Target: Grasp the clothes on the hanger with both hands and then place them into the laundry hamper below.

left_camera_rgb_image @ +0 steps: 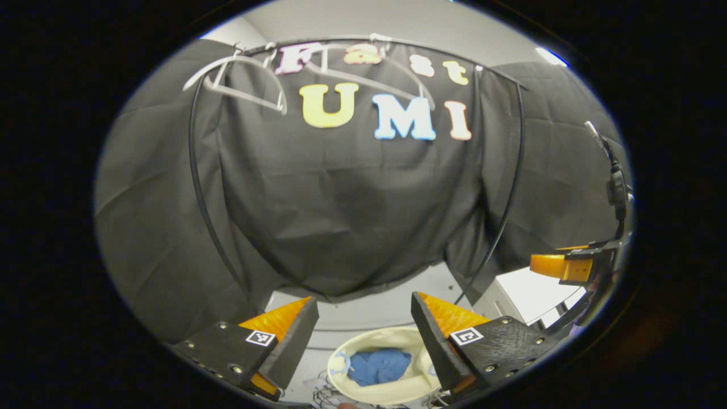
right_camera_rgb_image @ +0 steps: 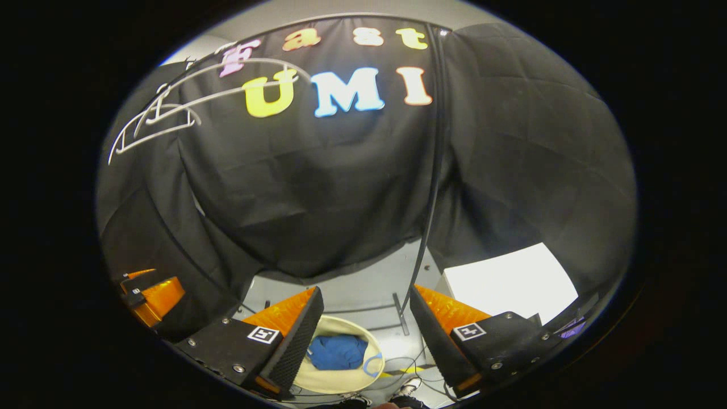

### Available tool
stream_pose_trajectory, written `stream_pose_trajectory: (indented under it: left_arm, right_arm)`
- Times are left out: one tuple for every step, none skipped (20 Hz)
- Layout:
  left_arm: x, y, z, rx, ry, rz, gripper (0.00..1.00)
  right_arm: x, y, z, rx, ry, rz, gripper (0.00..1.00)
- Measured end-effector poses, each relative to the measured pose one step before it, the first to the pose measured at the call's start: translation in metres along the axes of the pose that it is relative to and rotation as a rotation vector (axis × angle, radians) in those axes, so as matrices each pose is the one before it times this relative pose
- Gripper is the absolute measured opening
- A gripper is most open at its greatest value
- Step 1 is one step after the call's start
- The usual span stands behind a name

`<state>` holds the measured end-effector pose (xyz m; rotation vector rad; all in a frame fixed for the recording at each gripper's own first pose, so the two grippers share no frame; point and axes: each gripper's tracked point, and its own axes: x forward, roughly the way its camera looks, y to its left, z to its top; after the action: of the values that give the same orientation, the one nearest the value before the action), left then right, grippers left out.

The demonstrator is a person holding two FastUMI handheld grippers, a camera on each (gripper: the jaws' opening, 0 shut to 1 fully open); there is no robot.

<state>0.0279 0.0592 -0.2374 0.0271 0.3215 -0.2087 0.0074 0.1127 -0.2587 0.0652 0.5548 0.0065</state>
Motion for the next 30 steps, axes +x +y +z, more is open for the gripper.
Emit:
stream_pose_trajectory:
  left_arm:
    - [-0.00749, -0.00685, 0.02369, -0.00964, -0.03804, 0.00151, 0.95]
    - [-0.0081, -0.00813, 0.02147, -0.01771, -0.03236, -0.0003, 0.95]
    - [-0.00711, -0.00955, 0.02215, -0.02124, -0.03006, -0.00078, 0.95]
    - [-0.00246, -0.00933, 0.01318, -0.01568, -0.02513, 0.00142, 0.95]
    - [-0.00271, -0.00803, 0.01819, -0.01292, -0.03189, 0.00718, 0.95]
    - [-0.00278, -0.0057, 0.01553, -0.00883, -0.03038, 0.01057, 0.95]
    - [-0.0053, -0.00647, 0.01527, -0.00443, -0.02604, 0.01909, 0.94]
    - [-0.00743, -0.00427, 0.01207, -0.00315, -0.02793, 0.02626, 0.94]
    - [-0.00639, -0.00415, 0.01222, 0.00018, -0.02488, 0.02859, 0.94]
    - [-0.00477, -0.00577, 0.01203, 0.00338, -0.02413, 0.02474, 0.94]
    - [-0.00378, -0.00344, 0.01074, 0.00074, -0.02807, 0.02394, 0.94]
    - [-0.00814, -0.00261, 0.0075, -0.00175, -0.03547, 0.01801, 0.94]
    - [-0.00926, -0.00519, 0.01038, -0.00425, -0.03629, 0.01499, 0.94]
    - [-0.0097, -0.00555, 0.00873, -0.01222, -0.03176, 0.01857, 0.94]
    - [-0.00733, -0.00432, 0.01118, -0.01643, -0.03174, 0.01389, 0.94]
    - [-0.00766, -0.00428, 0.01319, -0.01669, -0.03733, 0.01207, 0.94]
    - [-0.00778, -0.00385, 0.01214, -0.0164, -0.03054, 0.00704, 0.94]
    - [-0.00405, -0.0006, 0.01011, -0.01787, -0.02509, 0.00012, 0.94]
    - [-0.00292, -0.00097, 0.00487, -0.01707, -0.00387, 0.00125, 0.94]
    - [-0.0063, -0.00068, 0.00019, -0.01181, 0.00418, 0.00221, 0.94]
    - [-0.00739, 0.00069, 0.00061, 0.00121, 0.00969, 0.00499, 0.94]
    - [-0.00631, 0.00183, 0.00055, 0.01053, 0.00205, 0.01242, 0.94]
    - [-0.0055, 0.00467, 0.0023, 0.01741, -0.00298, 0.01491, 0.94]
    - [-0.00434, 0.0061, 0.00179, 0.01545, -0.00133, 0.01509, 0.94]
    - [-0.00444, 0.00497, 0.00144, 0.00691, 0.00244, 0.00814, 0.94]
    - [-0.003, 0.00278, -0.00115, -0.00172, 0.00552, -0.00171, 0.94]
    - [-0.00231, 0.00252, 0.00032, -0.0039, 0.00163, -0.00479, 0.94]
    - [-0.0015, 0.00411, 0.00042, -0.00155, -0.00218, -0.00092, 0.94]
    - [-0.00027, 0.00569, 0.00097, 0.00267, -0.00261, 0.00484, 0.94]
    - [-0.00124, 0.00326, 0.00071, 0.00886, -0.00274, -0.00049, 0.94]
  right_arm:
    - [-0.00473, -0.00803, 0.01659, 0.00471, -0.04194, -0.00364, 0.95]
    - [-0.00471, -0.00787, 0.01375, 0.00289, -0.03853, -0.00129, 0.95]
    - [-0.00464, -0.00853, 0.01421, 0.00392, -0.03503, -0.00292, 0.95]
    - [-0.0088, -0.00281, 0.0093, 0.00507, -0.02951, -0.00411, 0.95]
    - [-0.00402, -0.01129, 0.01531, 0.00078, -0.04111, -0.00673, 0.95]
    - [-0.00284, -0.01175, 0.01822, -0.01042, -0.05005, -0.00198, 0.92]
    - [-0.00162, -0.01159, 0.01548, -0.0188, -0.04198, -0.00088, 0.92]
    - [-0.00098, -0.01287, 0.01484, -0.02115, -0.04003, -0.00014, 0.92]
    - [0.00221, -0.02192, 0.01546, -0.01549, -0.04033, 0.00018, 0.95]
    - [-0.00479, -0.01297, 0.01317, -0.00622, -0.04422, 0.00478, 0.95]
    - [-0.00177, -0.01139, 0.01301, 0.00011, -0.03876, 0.00729, 0.95]
    - [-0.0008, -0.00961, 0.01142, 0.00642, -0.03097, 0.0105, 0.92]
    - [0.00079, -0.00824, 0.00773, 0.00743, -0.02679, 0.01763, 0.95]
    - [0.00026, -0.00766, 0.00727, 0.00667, -0.02086, 0.01591, 0.92]
    - [-0.00004, -0.00857, 0.005, 0.00549, -0.015, 0.01479, 0.95]
    - [-0.00129, -0.00872, 0.00556, 0.00388, -0.01757, 0.00864, 0.92]
    - [-0.00161, -0.0089, 0.00331, 0.00517, -0.01004, 0.00389, 0.92]
    - [-0.0023, -0.00923, 0.00425, 0.00952, -0.01463, -0.00279, 0.92]
    - [-0.00288, -0.00831, 0.00063, 0.00842, -0.00601, -0.0034, 0.95]
    - [-0.00394, -0.0087, -0.00038, 0.01085, 0.00059, -0.01344, 0.91]
    - [-0.00568, -0.00817, -0.0007, 0.00881, 0.00349, -0.00932, 0.91]
    - [-0.00106, -0.00507, 0.00109, 0.00987, -0.00242, -0.01383, 0.94]
    - [-0.0043, -0.00494, 0.00208, 0.00719, -0.00568, -0.01058, 0.91]
    - [-0.00412, -0.00372, 0.00285, 0.00242, -0.01299, -0.0129, 0.94]
    - [-0.00363, -0.00228, 0.00275, -0.0026, -0.01029, -0.01361, 0.94]
    - [-0.00517, -0.00038, 0.0009, -0.00524, -0.0071, -0.00832, 0.94]
    - [-0.00373, 0.00262, 0.00238, -0.00586, -0.00456, -0.00185, 0.91]
    - [-0.00244, 0.00704, 0.00294, -0.00768, -0.0009, -0.00047, 0.94]
    - [-0.00209, 0.00534, 0.00189, -0.0076, 0.00034, 0.00283, 0.94]
    - [-0.00234, 0.0052, 0.00237, -0.0072, 0.0, 0.00733, 0.91]
